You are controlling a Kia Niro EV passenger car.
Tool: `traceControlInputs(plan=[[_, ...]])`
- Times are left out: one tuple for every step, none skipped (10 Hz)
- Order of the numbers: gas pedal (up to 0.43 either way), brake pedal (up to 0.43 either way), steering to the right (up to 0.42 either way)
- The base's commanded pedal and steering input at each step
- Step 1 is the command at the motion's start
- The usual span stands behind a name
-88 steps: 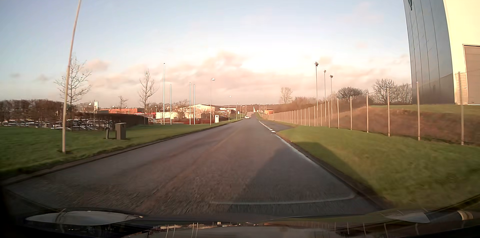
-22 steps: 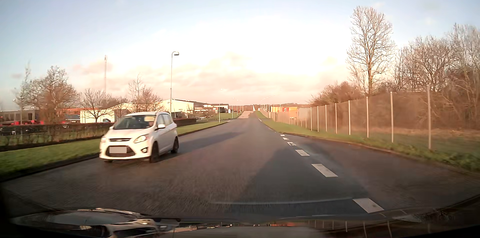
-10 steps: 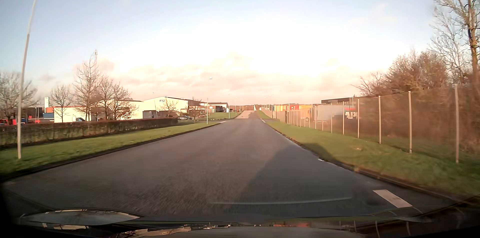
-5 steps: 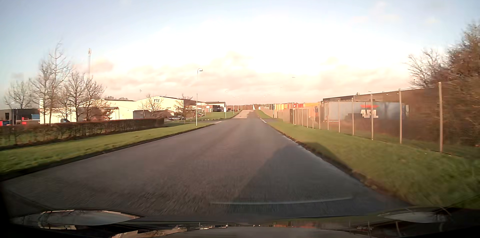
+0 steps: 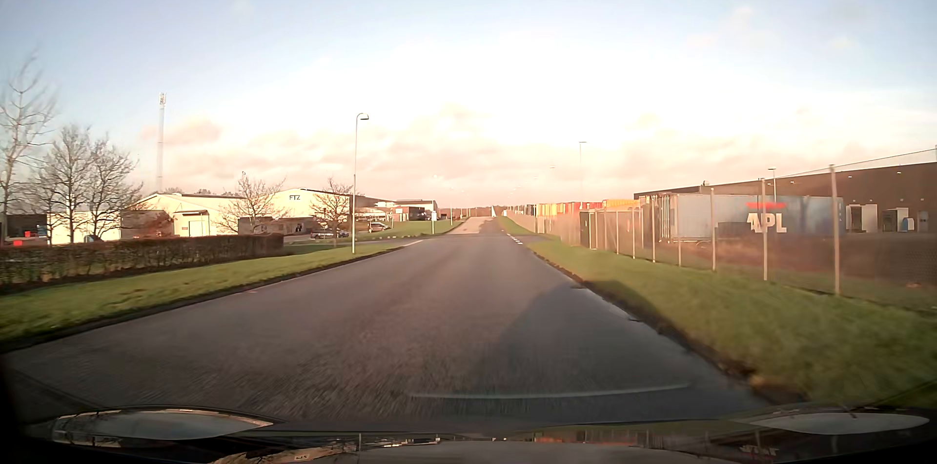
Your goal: Follow the waypoints while adhering to traffic rules and regulations
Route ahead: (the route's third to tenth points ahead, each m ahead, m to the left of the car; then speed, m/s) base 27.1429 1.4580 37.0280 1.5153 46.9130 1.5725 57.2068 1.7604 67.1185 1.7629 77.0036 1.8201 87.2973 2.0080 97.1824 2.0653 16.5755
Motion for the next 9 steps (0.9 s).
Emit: traceControlInputs(plan=[[0.138,0.000,0.002],[0.138,0.000,0.002],[0.138,0.000,0.002],[0.138,0.000,0.002],[0.138,0.000,0.002],[0.138,0.000,0.002],[0.138,0.000,0.002],[0.138,0.000,0.002],[0.138,0.000,0.002]])
